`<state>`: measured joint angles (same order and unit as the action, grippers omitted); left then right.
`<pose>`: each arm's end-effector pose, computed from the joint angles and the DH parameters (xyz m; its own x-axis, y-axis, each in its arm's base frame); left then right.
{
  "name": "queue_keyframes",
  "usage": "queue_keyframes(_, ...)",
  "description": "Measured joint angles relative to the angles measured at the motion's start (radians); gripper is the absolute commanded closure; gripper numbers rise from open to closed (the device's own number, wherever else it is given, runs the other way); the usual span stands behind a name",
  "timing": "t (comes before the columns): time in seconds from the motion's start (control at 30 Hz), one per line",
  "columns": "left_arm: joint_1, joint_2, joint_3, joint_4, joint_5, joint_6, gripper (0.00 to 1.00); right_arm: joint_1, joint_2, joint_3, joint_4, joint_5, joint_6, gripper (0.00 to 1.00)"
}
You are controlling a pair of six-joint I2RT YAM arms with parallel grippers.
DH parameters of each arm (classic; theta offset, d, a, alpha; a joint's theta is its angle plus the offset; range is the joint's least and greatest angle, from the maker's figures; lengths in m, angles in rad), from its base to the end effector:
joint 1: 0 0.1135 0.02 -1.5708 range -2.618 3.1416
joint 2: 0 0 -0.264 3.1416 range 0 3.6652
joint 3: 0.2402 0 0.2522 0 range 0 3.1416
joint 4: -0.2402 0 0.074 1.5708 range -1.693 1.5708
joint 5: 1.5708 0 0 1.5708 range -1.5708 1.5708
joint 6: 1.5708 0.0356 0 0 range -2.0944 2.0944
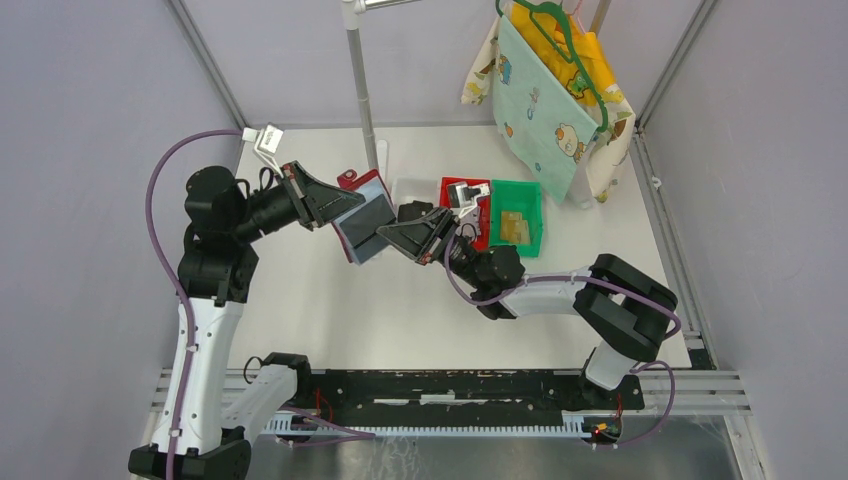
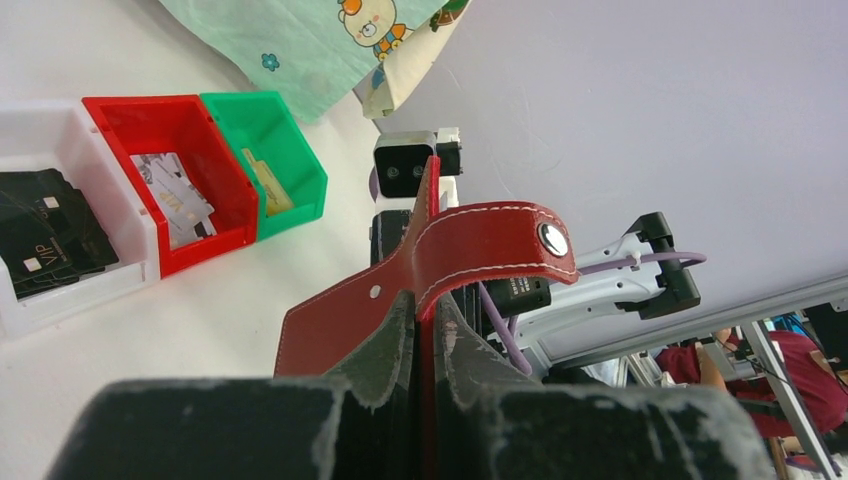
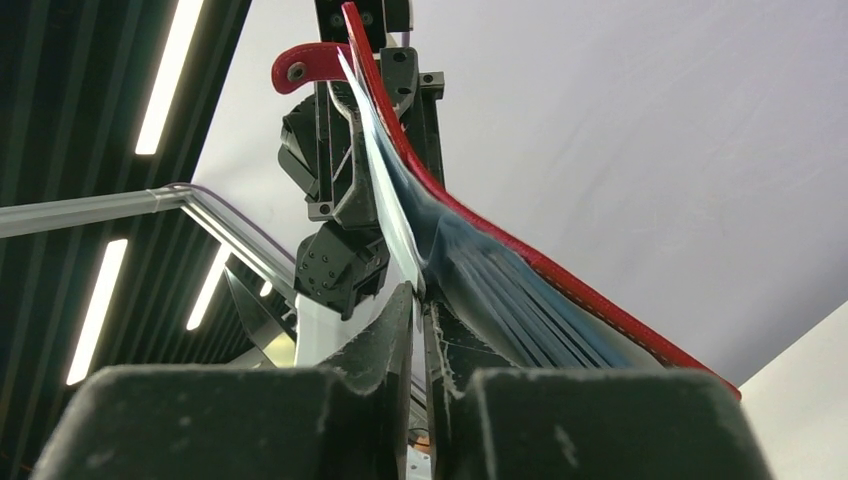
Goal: Take the credit cards out of the card holder
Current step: Remove the credit card from the card holder.
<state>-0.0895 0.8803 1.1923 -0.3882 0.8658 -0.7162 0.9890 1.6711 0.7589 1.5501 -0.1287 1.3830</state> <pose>0.1603 -0.0416 0.4419 -0.5918 -0.3740 -0.7141 0.5645 0.4401 -0.6983 0.1784 0.2796 0.2843 -0.8086 0.5437 -0.2251 -0.4868 -0.4031 0.7750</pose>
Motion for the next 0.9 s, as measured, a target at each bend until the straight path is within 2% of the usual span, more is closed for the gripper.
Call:
queue_keyframes(0.27,0.000,0.000,0.000,0.002,0.000,-0.015,0.98,0.000,0.030,0.041,-0.002,0.003,0.011,0.74)
queue_keyframes(0.33,0.000,0.001,-0.001,0.010,0.001,-0.027,0.98,0.000,0.032,0.045,-0.002,0.003,0.015,0.78)
queue_keyframes(0.4,0.000,0.005,-0.003,0.027,0.002,-0.048,0.98,0.000,0.032,0.047,-0.002,0.003,0.016,0.85)
queue_keyframes(0.43,0.000,0.008,-0.004,0.033,0.003,-0.059,0.98,0.000,0.032,0.047,-0.002,0.003,0.017,0.92)
queue_keyframes(0.47,0.000,0.016,-0.004,0.047,0.005,-0.083,0.98,0.000,0.032,0.051,-0.002,0.003,0.022,0.94)
queue_keyframes(0.9,0.005,0.075,0.003,0.053,-0.001,-0.133,0.98,-0.003,0.024,0.052,-0.002,0.026,0.029,1.00)
